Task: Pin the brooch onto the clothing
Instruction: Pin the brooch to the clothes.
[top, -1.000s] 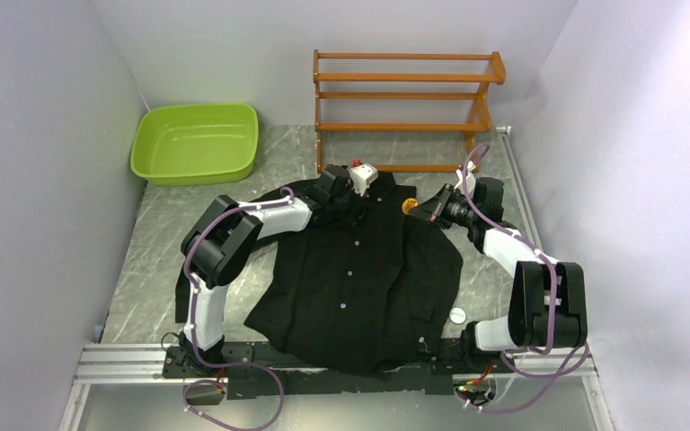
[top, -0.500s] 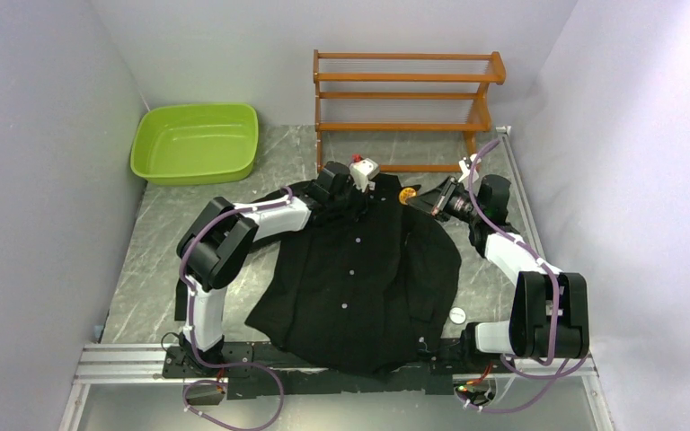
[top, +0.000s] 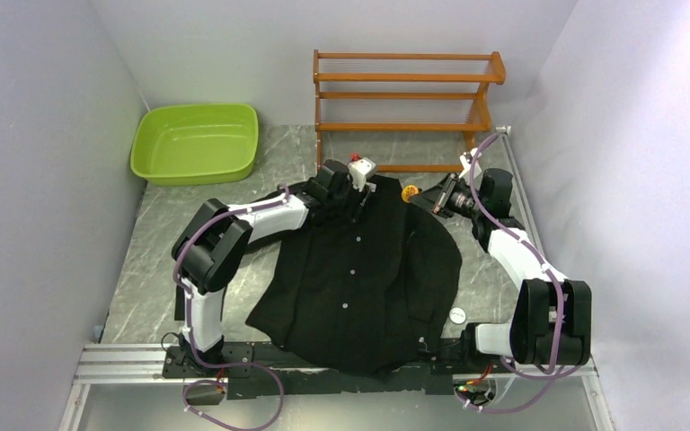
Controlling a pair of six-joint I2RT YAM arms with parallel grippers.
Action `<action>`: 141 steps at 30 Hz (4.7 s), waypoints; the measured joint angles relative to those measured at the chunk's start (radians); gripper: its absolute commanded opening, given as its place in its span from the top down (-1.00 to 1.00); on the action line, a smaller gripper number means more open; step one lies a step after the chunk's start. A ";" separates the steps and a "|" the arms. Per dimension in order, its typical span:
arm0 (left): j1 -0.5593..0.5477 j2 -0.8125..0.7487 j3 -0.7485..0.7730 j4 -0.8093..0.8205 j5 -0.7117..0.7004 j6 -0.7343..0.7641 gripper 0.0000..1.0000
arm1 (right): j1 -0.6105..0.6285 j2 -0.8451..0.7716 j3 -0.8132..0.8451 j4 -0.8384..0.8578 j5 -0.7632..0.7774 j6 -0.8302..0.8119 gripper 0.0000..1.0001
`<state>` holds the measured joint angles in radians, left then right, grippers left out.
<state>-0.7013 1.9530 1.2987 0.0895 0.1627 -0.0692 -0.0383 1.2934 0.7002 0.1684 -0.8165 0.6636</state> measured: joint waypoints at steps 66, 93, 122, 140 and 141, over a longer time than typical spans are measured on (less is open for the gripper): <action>-0.093 -0.036 -0.085 0.531 0.327 0.336 -0.75 | 0.219 -0.113 0.159 -0.404 0.424 -0.335 1.00; -0.092 0.041 -0.031 0.543 0.352 0.326 0.95 | 0.215 -0.127 0.177 -0.408 0.445 -0.335 0.93; -0.227 -0.060 -0.264 0.729 0.021 0.417 -0.88 | 0.225 -0.077 0.174 -0.419 0.494 -0.306 1.00; -0.249 0.080 -0.160 0.883 -0.108 0.523 -0.41 | 0.225 -0.077 0.165 -0.414 0.465 -0.260 1.00; -0.250 0.084 -0.153 0.883 -0.108 0.525 -0.40 | 0.225 -0.077 0.162 -0.412 0.463 -0.259 1.00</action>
<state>-0.9512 2.0373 1.1454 0.9726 0.0547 0.4557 0.1871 1.2160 0.8623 -0.2440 -0.3531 0.4046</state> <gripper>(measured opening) 0.736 0.029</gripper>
